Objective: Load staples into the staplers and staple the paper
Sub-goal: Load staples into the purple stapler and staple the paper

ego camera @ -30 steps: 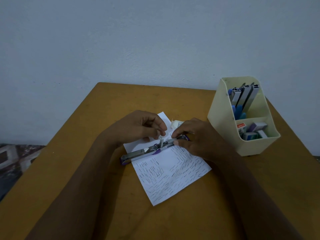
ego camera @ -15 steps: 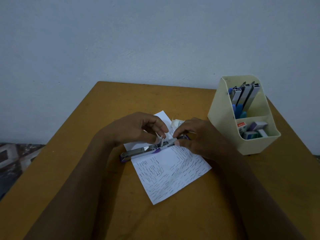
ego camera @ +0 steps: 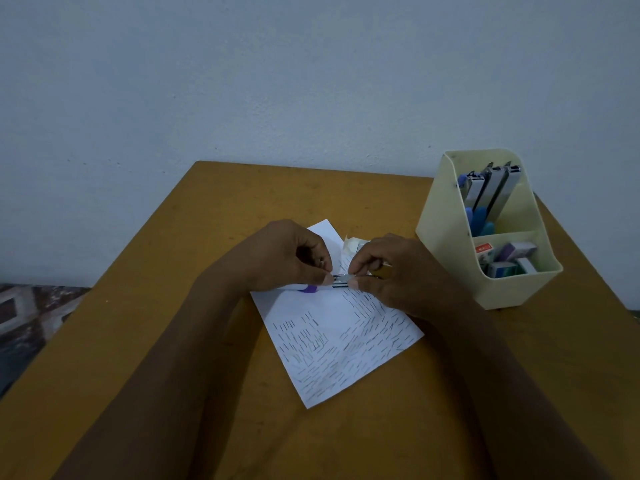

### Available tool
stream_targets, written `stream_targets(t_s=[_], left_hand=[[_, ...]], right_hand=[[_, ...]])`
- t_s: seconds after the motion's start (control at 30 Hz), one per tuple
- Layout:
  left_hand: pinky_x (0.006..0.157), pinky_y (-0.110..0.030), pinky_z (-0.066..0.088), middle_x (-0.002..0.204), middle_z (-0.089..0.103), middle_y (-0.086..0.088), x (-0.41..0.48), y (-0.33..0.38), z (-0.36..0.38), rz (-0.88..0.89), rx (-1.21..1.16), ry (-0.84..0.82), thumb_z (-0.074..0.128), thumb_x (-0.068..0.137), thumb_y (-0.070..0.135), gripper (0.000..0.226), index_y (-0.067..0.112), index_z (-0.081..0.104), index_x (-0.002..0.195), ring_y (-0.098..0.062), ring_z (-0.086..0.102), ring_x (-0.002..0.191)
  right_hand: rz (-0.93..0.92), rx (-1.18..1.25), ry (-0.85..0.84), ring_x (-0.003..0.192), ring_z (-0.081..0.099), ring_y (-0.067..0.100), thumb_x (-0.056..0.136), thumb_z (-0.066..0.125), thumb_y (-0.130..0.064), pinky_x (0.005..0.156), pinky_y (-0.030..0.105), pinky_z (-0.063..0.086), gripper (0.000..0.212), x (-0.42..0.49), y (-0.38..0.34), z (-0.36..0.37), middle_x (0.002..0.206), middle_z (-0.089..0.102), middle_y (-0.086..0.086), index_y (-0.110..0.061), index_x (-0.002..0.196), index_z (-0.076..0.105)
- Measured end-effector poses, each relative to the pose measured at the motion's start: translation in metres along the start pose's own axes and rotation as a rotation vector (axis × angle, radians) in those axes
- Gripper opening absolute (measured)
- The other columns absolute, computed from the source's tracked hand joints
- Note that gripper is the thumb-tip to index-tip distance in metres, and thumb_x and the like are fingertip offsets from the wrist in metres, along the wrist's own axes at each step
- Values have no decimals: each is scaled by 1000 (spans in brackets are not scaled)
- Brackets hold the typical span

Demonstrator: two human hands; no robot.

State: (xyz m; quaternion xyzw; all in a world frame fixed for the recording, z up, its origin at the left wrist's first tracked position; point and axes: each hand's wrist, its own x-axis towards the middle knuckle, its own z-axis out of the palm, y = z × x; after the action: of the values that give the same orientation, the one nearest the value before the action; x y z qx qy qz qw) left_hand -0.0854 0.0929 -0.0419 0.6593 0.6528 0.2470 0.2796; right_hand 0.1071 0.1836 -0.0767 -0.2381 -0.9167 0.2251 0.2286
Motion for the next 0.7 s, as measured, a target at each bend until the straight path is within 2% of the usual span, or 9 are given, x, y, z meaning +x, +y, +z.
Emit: stream_targets(t_s=[0.1,0.23,0.4,0.5,0.6,0.7], left_hand=[[62,-13,49,79,70,16,0,1,0,15,-13,8,79,75,20,13,31,73,79,-5,64,77],[63,-13,49,83,73,8,0,2,1,23,-9,10,78,76,17,12,26,75,84,-6,64,78],[62,-9,48,87,74,4,0,2,1,13,-27,9,77,77,14,13,23,76,87,-7,64,79],[62,-11,49,88,74,2,1,2,1,9,-39,3,77,77,14,14,23,76,87,-10,65,80],[62,-11,49,87,74,3,1,2,1,8,-36,5,77,77,14,14,23,76,88,-12,65,81],[62,-9,48,84,73,6,-2,1,0,12,-65,-4,78,76,12,14,21,76,87,-9,65,79]], right_hand=[[-6,1,-2,73,54,8,71,80,-22,65,16,40,18,1,0,0,80,62,-14,-17,87,73],[-22,6,7,73,55,9,71,80,-21,66,21,43,20,1,-1,0,80,62,-14,-16,89,74],[-51,-10,-4,76,58,15,71,81,-19,67,28,46,22,1,0,1,87,72,-1,-16,91,75],[-38,-6,-5,77,58,13,70,81,-19,67,30,49,27,1,-1,2,90,72,-2,-17,96,75],[-29,25,-11,77,56,9,70,81,-17,68,27,49,26,1,-2,1,88,69,-9,-19,95,74],[-48,16,-41,80,55,7,72,79,-15,69,18,44,23,1,-3,0,92,70,-7,-21,94,74]])
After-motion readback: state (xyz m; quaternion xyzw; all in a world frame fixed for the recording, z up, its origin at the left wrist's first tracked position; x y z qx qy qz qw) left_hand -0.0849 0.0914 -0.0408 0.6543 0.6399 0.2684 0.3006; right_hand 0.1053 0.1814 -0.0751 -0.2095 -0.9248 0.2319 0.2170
